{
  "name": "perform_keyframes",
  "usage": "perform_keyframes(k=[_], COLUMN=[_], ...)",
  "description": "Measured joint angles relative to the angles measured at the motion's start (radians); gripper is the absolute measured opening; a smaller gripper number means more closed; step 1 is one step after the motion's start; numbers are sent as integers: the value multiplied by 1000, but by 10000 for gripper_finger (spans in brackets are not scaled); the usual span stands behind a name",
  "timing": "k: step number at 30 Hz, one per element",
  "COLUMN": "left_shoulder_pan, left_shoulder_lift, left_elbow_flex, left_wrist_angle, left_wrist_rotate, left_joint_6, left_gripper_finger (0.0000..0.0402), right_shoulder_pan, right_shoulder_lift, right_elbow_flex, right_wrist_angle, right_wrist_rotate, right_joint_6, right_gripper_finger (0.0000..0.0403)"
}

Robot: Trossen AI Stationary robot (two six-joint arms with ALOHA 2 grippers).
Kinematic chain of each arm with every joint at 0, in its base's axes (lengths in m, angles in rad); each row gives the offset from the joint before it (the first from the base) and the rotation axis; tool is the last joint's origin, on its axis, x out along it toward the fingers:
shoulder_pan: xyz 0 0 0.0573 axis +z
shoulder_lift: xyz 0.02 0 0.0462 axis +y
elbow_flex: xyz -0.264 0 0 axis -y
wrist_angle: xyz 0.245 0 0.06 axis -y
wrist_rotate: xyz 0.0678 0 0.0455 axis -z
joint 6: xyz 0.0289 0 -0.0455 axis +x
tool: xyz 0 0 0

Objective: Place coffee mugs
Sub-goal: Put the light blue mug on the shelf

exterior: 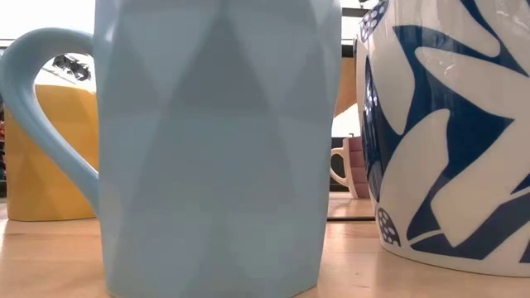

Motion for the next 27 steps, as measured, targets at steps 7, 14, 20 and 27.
perform_keyframes(k=[7, 14, 20, 27], left_shoulder_pan=[38, 75, 75, 75], left_shoulder_lift=[1, 1, 1, 1], left_elbow_flex=[0, 0, 0, 0], left_wrist_angle=[-2, 1, 1, 0], left_wrist_rotate=[-1, -2, -2, -2], left_joint_6=[6, 4, 3, 3], left_gripper_finger=[141, 141, 141, 141], right_shoulder_pan=[98, 137, 113, 81], right_shoulder_lift=[26, 167, 306, 473], right_elbow_flex=[5, 31, 189, 405], right_wrist_angle=[123, 184, 171, 46], right_wrist_rotate=[-26, -12, 22, 16], right_joint_6=[18, -38, -93, -140], right_gripper_finger=[39, 39, 39, 39])
